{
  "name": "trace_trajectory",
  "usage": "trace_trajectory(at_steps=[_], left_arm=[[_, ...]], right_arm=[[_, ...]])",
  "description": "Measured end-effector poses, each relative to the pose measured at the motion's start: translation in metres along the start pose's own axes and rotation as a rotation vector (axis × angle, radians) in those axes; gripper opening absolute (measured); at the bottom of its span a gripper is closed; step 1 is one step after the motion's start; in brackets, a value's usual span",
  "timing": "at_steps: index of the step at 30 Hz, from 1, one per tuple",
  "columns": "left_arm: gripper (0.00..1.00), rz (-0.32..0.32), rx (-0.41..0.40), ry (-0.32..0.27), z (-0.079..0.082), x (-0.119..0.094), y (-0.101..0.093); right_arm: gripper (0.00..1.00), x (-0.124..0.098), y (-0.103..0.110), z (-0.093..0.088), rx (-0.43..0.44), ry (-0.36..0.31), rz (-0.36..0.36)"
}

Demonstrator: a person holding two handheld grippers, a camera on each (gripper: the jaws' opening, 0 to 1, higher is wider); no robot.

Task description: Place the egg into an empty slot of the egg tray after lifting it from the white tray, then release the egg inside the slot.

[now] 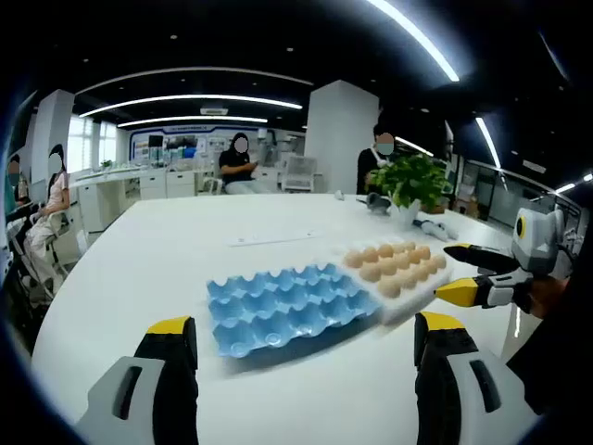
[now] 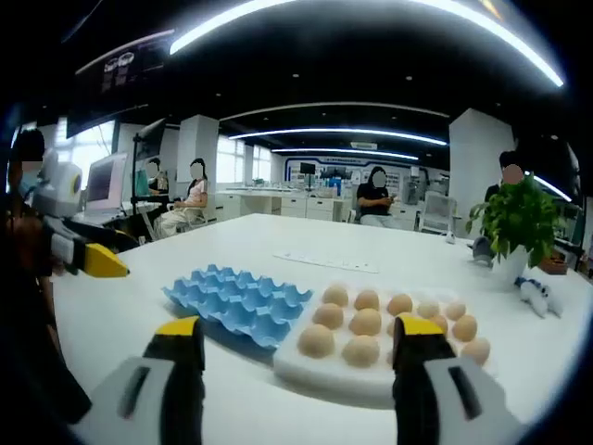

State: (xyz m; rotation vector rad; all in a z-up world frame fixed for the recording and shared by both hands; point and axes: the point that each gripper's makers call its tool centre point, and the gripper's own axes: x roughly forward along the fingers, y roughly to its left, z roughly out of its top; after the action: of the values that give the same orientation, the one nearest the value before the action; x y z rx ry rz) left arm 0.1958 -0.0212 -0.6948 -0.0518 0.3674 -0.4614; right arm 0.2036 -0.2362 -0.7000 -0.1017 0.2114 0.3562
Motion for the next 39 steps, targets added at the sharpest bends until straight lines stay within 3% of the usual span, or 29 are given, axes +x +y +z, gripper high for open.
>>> trace_trajectory(at_steps=[39], left_arm=[[0.98,-0.014,0.016,-0.010,0.0032,0.0011,-0.0020]], right_arm=[[0.85,0.0002,0.0007,0.0002,-0.004,0.004,-0.002]])
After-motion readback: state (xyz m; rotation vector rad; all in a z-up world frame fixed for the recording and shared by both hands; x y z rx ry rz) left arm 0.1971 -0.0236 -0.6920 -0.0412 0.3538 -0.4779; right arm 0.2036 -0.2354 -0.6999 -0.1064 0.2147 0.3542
